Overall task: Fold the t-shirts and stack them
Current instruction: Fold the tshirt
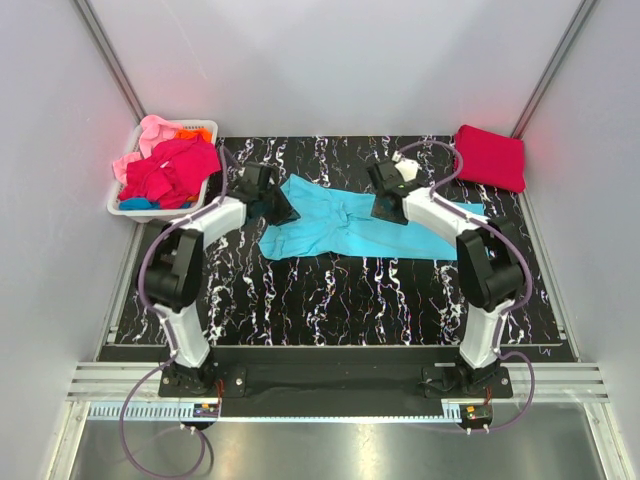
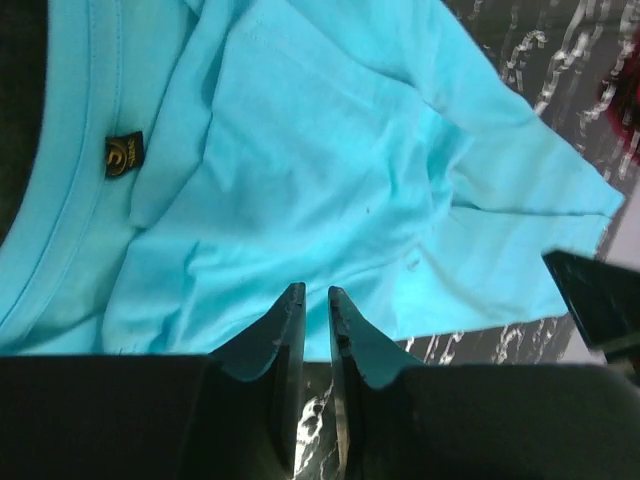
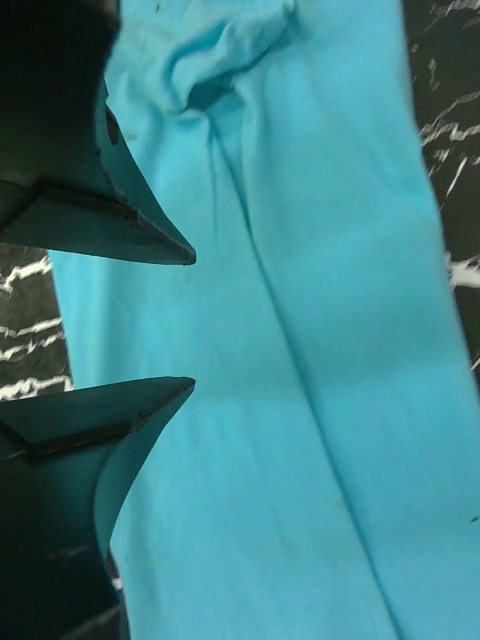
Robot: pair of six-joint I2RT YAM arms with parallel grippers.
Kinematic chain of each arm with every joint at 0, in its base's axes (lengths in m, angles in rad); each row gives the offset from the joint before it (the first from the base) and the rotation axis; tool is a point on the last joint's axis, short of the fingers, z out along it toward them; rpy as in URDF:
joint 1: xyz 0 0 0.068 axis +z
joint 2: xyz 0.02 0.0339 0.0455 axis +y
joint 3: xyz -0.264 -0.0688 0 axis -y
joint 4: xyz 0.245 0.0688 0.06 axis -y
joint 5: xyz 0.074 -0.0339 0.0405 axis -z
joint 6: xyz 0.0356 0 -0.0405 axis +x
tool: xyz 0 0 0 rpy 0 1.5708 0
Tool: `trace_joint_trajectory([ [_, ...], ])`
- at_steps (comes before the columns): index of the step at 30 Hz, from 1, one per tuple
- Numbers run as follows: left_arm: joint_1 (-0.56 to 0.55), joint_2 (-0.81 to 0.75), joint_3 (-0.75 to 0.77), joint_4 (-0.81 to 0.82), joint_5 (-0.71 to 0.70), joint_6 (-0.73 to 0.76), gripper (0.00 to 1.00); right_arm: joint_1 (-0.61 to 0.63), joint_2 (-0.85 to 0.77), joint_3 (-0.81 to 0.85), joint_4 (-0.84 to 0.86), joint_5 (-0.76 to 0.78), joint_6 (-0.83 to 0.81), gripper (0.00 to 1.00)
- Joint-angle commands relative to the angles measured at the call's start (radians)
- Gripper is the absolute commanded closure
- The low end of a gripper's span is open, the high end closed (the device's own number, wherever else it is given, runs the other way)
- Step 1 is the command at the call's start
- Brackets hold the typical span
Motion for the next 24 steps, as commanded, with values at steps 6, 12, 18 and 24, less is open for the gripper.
trace_joint_trajectory([
  [6, -0.097, 0.220, 0.304, -0.200, -0.155, -0.010, 0.81, -0.095, -0.126, -0.142, -0.032, -0.163, -0.084, 0.45],
  [12, -0.123, 0.311, 0.364, -0.224, -0.173, -0.024, 0.81, -0.137, -0.132, -0.197, -0.023, -0.234, -0.112, 0.47],
  [18, -0.127, 0.344, 0.410, -0.309, -0.293, -0.021, 0.81, -0.187, -0.100, -0.258, 0.031, -0.349, -0.114, 0.50],
  [24, -0.126, 0.378, 0.480, -0.424, -0.411, 0.014, 0.81, -0.199, -0.086, -0.309, 0.034, -0.395, -0.095, 0.52],
])
